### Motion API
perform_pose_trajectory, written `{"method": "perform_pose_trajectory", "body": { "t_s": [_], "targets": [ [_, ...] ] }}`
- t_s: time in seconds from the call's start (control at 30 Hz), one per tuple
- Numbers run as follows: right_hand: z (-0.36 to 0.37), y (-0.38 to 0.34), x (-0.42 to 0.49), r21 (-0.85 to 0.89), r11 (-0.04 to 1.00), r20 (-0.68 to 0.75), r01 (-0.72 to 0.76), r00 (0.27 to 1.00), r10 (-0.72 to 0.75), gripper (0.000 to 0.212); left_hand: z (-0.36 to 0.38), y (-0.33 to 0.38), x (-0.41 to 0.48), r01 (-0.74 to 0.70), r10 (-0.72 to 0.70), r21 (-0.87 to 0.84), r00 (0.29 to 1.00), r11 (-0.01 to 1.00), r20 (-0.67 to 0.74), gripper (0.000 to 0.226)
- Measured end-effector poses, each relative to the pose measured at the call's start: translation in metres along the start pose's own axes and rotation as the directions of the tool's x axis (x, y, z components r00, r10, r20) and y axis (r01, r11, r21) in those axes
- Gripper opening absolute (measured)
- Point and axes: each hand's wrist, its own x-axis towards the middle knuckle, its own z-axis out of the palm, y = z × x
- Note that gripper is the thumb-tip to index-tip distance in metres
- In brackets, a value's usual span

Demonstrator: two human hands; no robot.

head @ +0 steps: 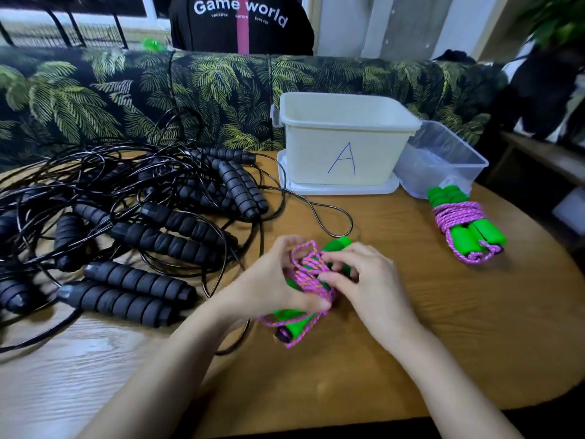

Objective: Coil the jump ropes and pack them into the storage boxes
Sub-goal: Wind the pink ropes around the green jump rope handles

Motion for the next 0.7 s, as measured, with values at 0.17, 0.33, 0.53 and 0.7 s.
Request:
{"method": "perform_pose_trajectory", "body": {
  "t_s": [0.17, 0.33, 0.53, 0.7],
  "targets": [
    [-0.006, -0.022, -0.013, -0.055, 0.999, 0.039, 0.004, 0.999, -0.002, 0.013, 0.001, -0.007, -0.014, -0.037, 0.027, 0.151, 0.997, 0.988, 0.068, 0.089],
    [-0.005, -0.031, -0.027, -0.093, 0.995, -0.100, 0.035, 0.994, -0.044, 0.015, -0.012, -0.005, -0.023, -0.064, 0.022, 0.256, 0.986, 0.964, 0.164, 0.097],
    [-0.007, -0.016, -0.037, -0.174, 0.982, -0.141, -0.080, 0.988, 0.056, 0.018, -0.031, 0.002, -0.030, -0.061, -0.024, 0.403, 0.979, 0.913, 0.203, 0.081],
    [-0.002, -0.011, -0.035, -0.214, 0.970, -0.062, -0.116, 0.993, 0.105, 0.023, -0.008, 0.020, -0.040, -0.106, 0.037, 0.660, 0.992, 0.744, 0.117, 0.070]
  ]
}}
